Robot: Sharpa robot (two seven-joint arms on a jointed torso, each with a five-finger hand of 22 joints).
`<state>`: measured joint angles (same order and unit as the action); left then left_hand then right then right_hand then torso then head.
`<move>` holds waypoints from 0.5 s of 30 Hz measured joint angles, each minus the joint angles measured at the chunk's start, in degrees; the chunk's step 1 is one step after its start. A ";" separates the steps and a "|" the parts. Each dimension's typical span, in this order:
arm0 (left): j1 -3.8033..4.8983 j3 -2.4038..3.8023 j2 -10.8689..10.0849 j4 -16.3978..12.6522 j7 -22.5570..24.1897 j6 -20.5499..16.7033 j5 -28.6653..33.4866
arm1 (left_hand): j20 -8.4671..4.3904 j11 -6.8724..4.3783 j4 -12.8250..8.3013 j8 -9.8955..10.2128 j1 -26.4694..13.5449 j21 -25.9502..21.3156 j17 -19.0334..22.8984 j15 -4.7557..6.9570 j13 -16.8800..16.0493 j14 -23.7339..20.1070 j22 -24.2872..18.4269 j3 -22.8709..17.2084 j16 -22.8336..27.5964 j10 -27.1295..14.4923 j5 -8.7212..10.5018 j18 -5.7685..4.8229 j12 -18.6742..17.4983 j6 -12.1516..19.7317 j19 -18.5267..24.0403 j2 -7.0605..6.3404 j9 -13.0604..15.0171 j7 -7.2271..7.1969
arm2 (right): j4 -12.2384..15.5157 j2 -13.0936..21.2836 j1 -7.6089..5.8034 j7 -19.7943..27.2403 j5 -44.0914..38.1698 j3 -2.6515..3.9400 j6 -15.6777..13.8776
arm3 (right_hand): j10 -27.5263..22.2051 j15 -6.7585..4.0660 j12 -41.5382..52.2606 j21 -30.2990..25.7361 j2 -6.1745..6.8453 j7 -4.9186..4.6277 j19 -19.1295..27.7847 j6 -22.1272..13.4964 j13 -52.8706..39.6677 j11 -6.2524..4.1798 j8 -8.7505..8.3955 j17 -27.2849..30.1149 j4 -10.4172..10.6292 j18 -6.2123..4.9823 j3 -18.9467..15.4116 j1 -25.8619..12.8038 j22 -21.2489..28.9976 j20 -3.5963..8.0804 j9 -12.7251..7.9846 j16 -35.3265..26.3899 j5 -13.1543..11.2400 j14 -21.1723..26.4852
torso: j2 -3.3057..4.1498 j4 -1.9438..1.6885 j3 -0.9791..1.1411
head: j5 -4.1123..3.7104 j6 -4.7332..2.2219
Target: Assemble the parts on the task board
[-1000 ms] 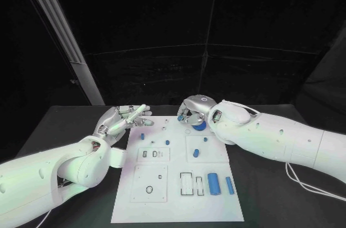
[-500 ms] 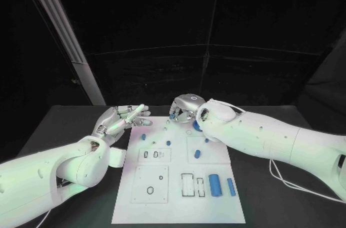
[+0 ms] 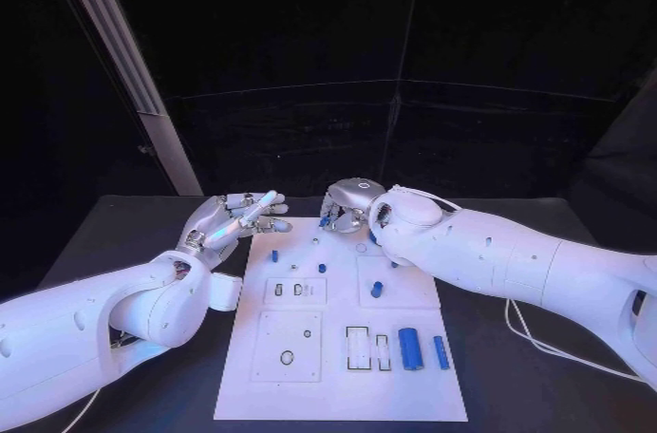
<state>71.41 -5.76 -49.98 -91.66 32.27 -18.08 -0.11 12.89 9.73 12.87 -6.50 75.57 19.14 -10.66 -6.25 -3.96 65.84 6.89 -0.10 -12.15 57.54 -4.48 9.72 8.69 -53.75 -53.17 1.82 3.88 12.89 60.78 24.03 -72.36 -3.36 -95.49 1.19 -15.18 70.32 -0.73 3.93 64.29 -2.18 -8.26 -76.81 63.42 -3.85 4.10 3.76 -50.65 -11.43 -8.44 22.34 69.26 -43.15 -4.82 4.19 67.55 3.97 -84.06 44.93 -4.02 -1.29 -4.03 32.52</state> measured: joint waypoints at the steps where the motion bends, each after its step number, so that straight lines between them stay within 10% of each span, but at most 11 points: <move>1: 0.01 0.00 0.02 0.00 -0.01 0.00 0.00 | 0.00 0.00 0.00 0.00 0.00 0.00 0.00 0.00 0.00 0.00 0.00 0.00 0.00 0.00 0.00 0.00 0.00 0.00 0.00 0.00 0.00 0.00 | 0.01 -0.01 -0.01 0.01 -0.01 0.00 0.04 | 0.00 0.00 0.00 0.00 0.00 0.00 0.00 -0.01 0.00 0.00 0.00 -0.04 0.06 0.00 -0.06 0.00 -0.04 0.00 0.00 0.00 0.00 0.00 | 0.00 0.01 0.00 | 0.02 0.02; 15: 0.08 0.00 0.14 0.06 -0.11 -0.02 0.04 | 0.00 0.00 0.00 0.00 0.00 0.00 -0.01 0.00 0.05 0.00 0.00 0.00 0.00 0.00 0.00 0.00 -0.28 0.00 0.00 0.00 0.00 0.00 | -0.01 -0.69 -0.11 0.14 -0.49 0.07 1.29 | 0.00 0.00 0.00 0.26 0.28 -0.05 0.00 -0.13 0.00 0.00 -0.15 -0.18 0.39 0.00 -0.09 -0.28 -0.21 0.00 -0.02 0.22 0.00 0.00 | -0.01 0.08 0.02 | 0.08 0.25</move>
<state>71.49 -5.75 -49.84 -91.60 32.16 -18.10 -0.07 12.89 9.73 12.87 -6.50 75.57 19.14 -10.67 -6.25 -3.91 65.84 6.89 -0.10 -12.15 57.54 -4.48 9.73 8.41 -53.75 -53.17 1.82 3.88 12.89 60.77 23.34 -72.48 -3.22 -95.98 1.26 -13.90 70.32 -0.73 3.93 64.55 -1.89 -8.31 -76.81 63.29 -3.86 4.10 3.61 -50.83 -11.04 -8.44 22.26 68.98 -43.36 -4.82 4.17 67.77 3.97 -84.06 44.92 -3.94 -1.27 -3.96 32.77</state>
